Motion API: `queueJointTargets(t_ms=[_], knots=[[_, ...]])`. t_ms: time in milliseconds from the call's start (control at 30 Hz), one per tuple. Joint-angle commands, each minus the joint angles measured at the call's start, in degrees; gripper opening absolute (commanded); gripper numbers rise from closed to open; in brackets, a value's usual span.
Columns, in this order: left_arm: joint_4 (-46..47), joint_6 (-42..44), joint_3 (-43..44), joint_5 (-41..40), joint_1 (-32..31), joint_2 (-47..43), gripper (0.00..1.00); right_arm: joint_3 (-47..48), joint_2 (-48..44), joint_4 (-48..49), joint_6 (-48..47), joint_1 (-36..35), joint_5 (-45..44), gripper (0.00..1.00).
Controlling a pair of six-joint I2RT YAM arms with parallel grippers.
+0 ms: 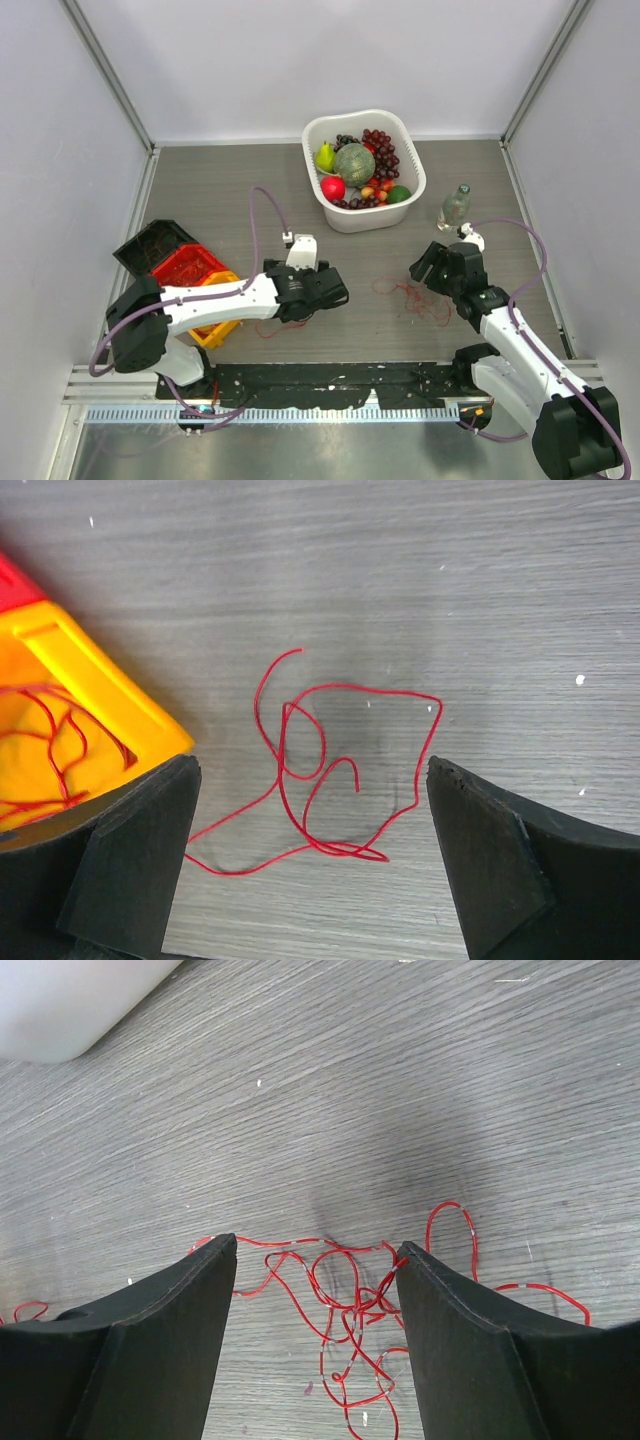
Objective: Untangle the cables
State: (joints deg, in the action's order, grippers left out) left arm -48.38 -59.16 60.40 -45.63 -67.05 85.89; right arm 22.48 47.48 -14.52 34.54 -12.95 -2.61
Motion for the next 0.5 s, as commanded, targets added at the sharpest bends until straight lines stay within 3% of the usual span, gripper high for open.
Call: queueJointTargets(t_ms=[0, 167, 333, 433, 467], knots=[[-0.58, -14.66, -2.04, 1.24, 0.25, 0.76, 1.0, 0.02, -0.99, 2.66, -0.71, 0.12, 0.59, 0.7], [-4.27, -22.4, 2.78, 3.09, 0.86, 7.88, 1.0, -0.24, -1.52, 2.57, -0.79, 0.12, 0.85, 0.69], [5.29, -20.03, 0.78, 7.3, 2.79, 10.26, 1.0, -0.51, -3.01, 2.48, -0.62, 0.03, 1.47, 0.69], [6.98, -19.95, -0.72, 7.49, 5.17, 10.27, 0.74, -0.68, -3.97, 2.57, -0.53, 0.12, 1.73, 0.69], [6.37, -20.03, -0.64, 5.74, 5.17, 9.92, 0.56, -0.86, -4.15, 2.66, -0.44, 0.12, 1.73, 0.69]])
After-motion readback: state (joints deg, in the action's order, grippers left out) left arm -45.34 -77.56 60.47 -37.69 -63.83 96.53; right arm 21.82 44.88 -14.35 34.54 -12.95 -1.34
